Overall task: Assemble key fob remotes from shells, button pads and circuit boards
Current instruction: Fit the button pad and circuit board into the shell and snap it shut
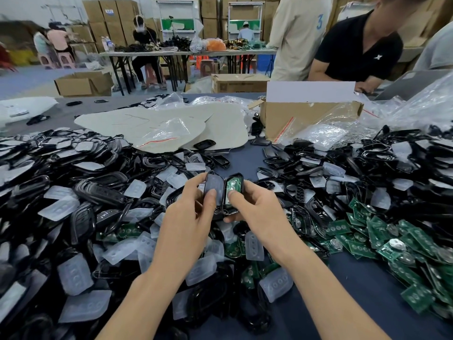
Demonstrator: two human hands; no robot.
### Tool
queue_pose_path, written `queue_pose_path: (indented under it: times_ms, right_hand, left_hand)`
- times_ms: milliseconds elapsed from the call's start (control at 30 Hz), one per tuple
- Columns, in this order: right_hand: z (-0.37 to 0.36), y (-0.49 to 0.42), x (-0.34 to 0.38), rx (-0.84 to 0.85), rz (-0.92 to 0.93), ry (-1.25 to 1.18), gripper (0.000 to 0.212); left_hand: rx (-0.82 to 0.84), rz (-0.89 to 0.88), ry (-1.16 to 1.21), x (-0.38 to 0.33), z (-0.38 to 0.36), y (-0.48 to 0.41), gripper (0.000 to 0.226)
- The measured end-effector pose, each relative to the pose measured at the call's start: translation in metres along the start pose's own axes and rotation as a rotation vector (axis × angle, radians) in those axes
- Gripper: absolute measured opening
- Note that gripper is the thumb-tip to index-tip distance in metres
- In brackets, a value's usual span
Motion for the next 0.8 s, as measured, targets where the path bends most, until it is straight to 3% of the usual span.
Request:
queue_pose_path:
  times_ms: [133, 467, 800]
  right_hand:
    - [-0.002, 0.002, 0.001, 0.005, 0.010, 0.042, 0.016]
    - [-0.003, 0.003, -0.001, 0.007, -0.016, 0.087, 0.017]
    - [-0.010, 0.004, -0.002, 0.093, -0.016, 0.076, 0.022]
  left_hand:
    - [-0.005, 0.007, -0.047, -0.002, 0.003, 0.001, 0.030]
    - [-0.061, 0.001, -0.156, -0.005, 0.009, 0.003, 0.032]
    - [0.006, -0.036, -0.320, -0.014, 0.011, 0.004, 0.035]
Point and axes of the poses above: each hand's wrist, its own y-axis away from the middle knuckle, its own z-axis out of the back of the hand, x = y × z, the point moved 8 cm from there along -y, towards the middle knuckle, and after that the axes turned 15 degrees about -y, right-handed, at the moved point
